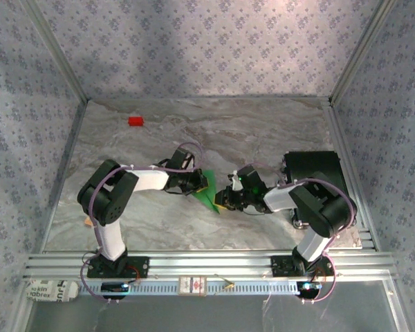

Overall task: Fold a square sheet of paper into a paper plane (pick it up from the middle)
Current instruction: Fourth fold the wing at the center of the table.

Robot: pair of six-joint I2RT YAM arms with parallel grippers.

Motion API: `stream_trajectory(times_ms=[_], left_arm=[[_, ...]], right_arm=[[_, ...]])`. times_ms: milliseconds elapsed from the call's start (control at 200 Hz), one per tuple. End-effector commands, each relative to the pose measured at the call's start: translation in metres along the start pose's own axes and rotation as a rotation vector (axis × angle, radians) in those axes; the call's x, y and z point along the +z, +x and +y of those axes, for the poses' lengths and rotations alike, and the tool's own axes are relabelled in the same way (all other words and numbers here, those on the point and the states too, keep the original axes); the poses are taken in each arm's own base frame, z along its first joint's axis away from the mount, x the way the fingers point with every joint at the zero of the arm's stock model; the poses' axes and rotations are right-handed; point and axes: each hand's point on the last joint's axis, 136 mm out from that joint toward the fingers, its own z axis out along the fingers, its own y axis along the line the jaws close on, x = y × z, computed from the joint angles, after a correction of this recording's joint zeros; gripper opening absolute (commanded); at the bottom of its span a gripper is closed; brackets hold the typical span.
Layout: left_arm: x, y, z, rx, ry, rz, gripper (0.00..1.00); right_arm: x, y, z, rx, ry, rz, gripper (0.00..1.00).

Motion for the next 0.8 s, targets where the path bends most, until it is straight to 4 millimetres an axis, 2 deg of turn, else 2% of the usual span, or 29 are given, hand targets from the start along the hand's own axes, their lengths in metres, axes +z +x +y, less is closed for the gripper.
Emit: stream_trajectory(times_ms=[0, 295, 435, 625, 795], left_arm=[[0.011, 0.018, 0.023, -0.022, -0.074, 0.064, 0.09], [0.012, 0.017, 0.022, -0.026, -0.068, 0.065, 0.09], [0.012, 0.017, 0.022, -0.028, -0.068, 0.065, 0.09], [0.013, 0.017, 0.024, -0.032, -0.074, 0.065, 0.09], [0.013, 0.017, 0.024, -0.037, -0.072, 0.066, 0.09]], right_arm=[[-0.004, 0.022, -0.034, 0.039, 0.145, 0.063, 0.16], [-0.003, 0.035, -0.044, 0.062, 0.167, 0.103, 0.11], [-0.005, 0.038, -0.048, 0.069, 0.182, 0.104, 0.13], [-0.01, 0.038, -0.038, 0.041, 0.17, 0.108, 0.18], [-0.012, 0.043, -0.042, 0.03, 0.198, 0.13, 0.14]])
